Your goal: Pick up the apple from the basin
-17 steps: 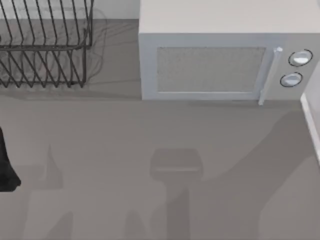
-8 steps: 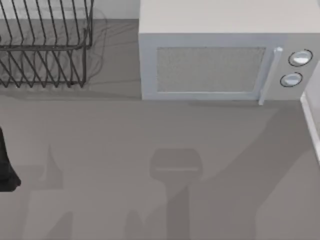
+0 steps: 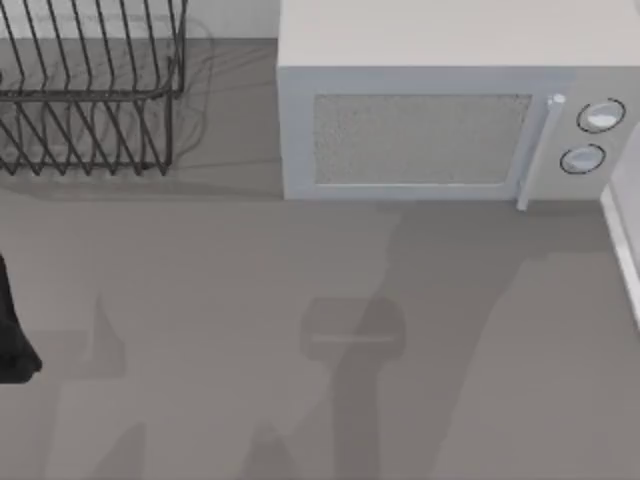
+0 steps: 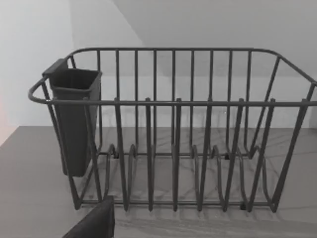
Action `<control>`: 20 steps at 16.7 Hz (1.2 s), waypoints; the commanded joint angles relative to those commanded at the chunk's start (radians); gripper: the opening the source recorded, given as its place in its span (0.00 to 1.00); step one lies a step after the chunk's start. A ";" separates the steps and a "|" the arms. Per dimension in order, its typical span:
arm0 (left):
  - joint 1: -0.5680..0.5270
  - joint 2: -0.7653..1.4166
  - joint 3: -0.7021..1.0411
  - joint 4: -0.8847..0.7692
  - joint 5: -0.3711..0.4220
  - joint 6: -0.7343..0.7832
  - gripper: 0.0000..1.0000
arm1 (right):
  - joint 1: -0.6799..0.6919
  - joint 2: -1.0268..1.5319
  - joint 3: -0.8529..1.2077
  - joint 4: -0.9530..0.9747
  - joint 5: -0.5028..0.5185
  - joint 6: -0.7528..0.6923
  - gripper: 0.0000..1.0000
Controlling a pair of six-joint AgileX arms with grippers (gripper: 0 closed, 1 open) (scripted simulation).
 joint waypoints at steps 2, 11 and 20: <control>0.000 0.000 0.000 0.000 0.000 0.000 1.00 | 0.000 -0.034 0.097 -0.129 0.000 -0.001 0.00; 0.000 0.000 0.000 0.000 0.000 0.000 1.00 | 0.003 -0.084 0.216 -0.263 -0.001 0.001 0.00; 0.000 0.000 0.000 0.000 0.000 0.000 1.00 | 0.365 -0.264 0.179 -0.186 -0.028 0.383 0.00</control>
